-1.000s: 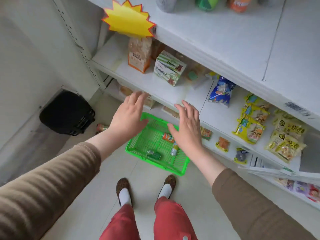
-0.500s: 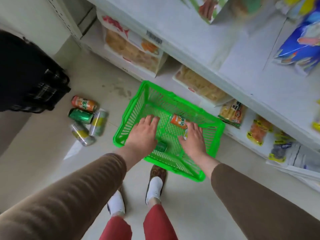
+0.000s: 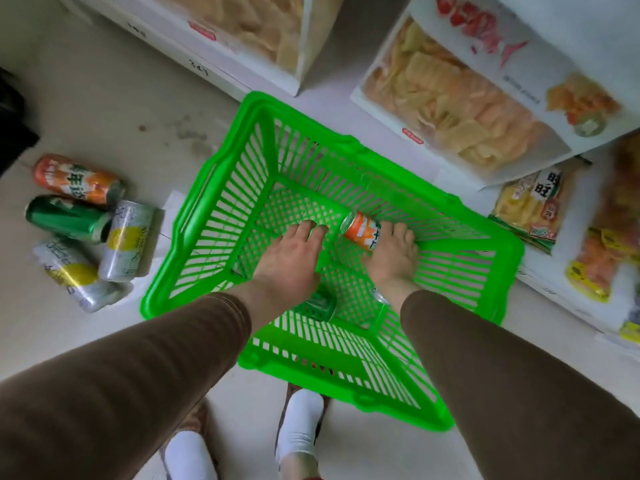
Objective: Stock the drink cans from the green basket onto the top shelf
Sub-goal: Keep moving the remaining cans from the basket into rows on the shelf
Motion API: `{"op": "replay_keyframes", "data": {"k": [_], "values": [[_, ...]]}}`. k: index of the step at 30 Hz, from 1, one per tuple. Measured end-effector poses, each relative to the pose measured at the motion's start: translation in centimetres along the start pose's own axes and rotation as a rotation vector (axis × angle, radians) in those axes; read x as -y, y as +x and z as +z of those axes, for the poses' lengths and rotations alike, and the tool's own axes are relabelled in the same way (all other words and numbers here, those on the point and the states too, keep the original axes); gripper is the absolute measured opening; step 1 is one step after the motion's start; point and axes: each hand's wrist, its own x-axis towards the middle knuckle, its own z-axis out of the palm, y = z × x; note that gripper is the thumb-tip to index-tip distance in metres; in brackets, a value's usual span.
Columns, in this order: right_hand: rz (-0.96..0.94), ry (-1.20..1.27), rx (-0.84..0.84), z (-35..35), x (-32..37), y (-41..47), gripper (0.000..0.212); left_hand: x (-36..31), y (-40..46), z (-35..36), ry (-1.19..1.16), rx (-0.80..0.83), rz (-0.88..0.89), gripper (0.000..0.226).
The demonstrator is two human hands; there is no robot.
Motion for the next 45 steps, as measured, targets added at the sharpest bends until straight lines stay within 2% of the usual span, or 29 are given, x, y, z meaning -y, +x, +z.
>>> {"op": "replay_keyframes", "data": {"k": [3,6,9,12,17,20,23,26,31,36,38,41,45], "values": [[-0.024,-0.08,-0.026,1.4,1.0,0.3,0.067,0.8,-0.1,0.6,-0.019,0.011,-0.007,0.083],[-0.049,-0.059,0.048,2.8,2.4,0.4,0.064,1.5,-0.6,0.6,-0.023,0.032,-0.022,0.083],[-0.025,0.094,0.128,2.8,3.8,-0.7,0.067,1.9,-1.8,-0.2,-0.031,0.048,-0.042,0.085],[-0.006,0.374,0.097,-0.1,4.7,-4.1,0.068,1.5,-4.2,-2.1,-0.057,0.032,-0.071,0.085],[-0.088,0.617,-0.04,-12.9,5.2,-12.4,0.082,-1.0,-11.4,-10.5,-0.109,-0.059,-0.105,0.084],[-0.144,0.668,-0.064,-23.5,5.2,-17.7,0.076,-3.2,-16.6,-18.3,-0.167,-0.169,-0.096,0.084],[-0.239,0.669,-0.153,-35.1,5.4,-23.0,0.07,-6.6,-22.0,-27.3,-0.19,-0.303,-0.01,0.081],[-0.352,0.693,-0.297,-46.7,5.7,-28.8,0.072,-10.6,-27.5,-37.2,-0.197,-0.456,0.094,0.079],[-0.38,0.815,-0.487,-62.0,5.7,-36.5,0.075,-16.6,-34.9,-50.2,-0.22,-0.646,0.235,0.078],[-0.415,0.856,-0.611,-71.7,4.1,-38.9,0.084,-20.6,-37.8,-57.5,-0.193,-0.747,0.29,0.077],[-0.44,0.846,-0.643,-74.6,3.3,-38.2,0.082,-21.9,-37.7,-59.4,-0.165,-0.766,0.312,0.075],[-0.459,0.786,-0.618,-77.7,2.3,-35.7,0.078,-24.0,-36.5,-61.3,-0.116,-0.774,0.307,0.076],[-0.455,0.729,-0.569,-80.0,1.2,-31.8,0.086,-26.6,-33.5,-62.7,-0.125,-0.747,0.278,0.077]]}}
